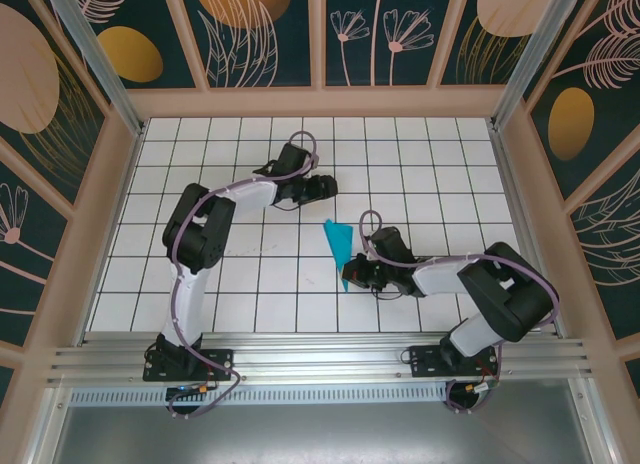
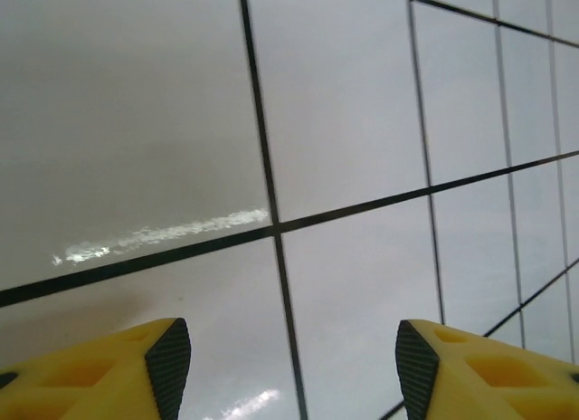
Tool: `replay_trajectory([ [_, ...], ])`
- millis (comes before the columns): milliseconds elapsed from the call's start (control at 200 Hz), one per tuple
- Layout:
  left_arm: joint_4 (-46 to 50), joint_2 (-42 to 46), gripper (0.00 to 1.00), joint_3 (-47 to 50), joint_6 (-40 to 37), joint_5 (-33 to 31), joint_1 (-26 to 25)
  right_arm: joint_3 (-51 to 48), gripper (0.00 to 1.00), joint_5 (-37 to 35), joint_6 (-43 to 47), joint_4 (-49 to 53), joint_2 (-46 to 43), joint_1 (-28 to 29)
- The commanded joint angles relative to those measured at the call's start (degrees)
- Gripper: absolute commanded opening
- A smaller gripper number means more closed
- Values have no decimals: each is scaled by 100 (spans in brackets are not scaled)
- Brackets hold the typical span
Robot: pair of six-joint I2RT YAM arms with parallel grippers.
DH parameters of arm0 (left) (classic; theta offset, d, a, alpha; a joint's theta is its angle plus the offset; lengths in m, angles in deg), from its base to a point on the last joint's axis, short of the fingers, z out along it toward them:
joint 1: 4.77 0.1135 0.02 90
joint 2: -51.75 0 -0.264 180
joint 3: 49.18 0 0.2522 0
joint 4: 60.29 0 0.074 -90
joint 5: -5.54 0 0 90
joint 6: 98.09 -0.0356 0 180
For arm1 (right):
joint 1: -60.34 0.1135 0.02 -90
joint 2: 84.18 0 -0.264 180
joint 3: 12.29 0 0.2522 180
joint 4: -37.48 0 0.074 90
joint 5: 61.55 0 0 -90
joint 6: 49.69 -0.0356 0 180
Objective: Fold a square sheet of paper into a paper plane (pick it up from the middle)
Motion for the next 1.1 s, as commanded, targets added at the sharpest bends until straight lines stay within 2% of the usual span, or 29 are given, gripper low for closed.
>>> replay_trajectory([
  [0,-231,897,63,407,-10,230,-58,36,0,-110,544,1261,384,-73],
  [140,-882,1660,54,1541,549,579,-99,302,0,-52,926,1245,532,-158],
  [265,-1271,2021,39,2342,971,588,-239,548,0,13,1227,1236,777,-216],
  [550,-2010,1652,23,2861,1679,428,-687,718,0,75,1266,1243,912,-238],
  [626,-2263,1483,22,2900,1828,659,-759,689,0,67,1231,1228,902,-239],
  [741,-2256,1402,23,2921,1794,662,-827,662,0,40,1177,1217,925,-246],
  [1091,-2462,1768,28,3615,1672,893,-898,618,0,-20,1028,1157,971,-249],
])
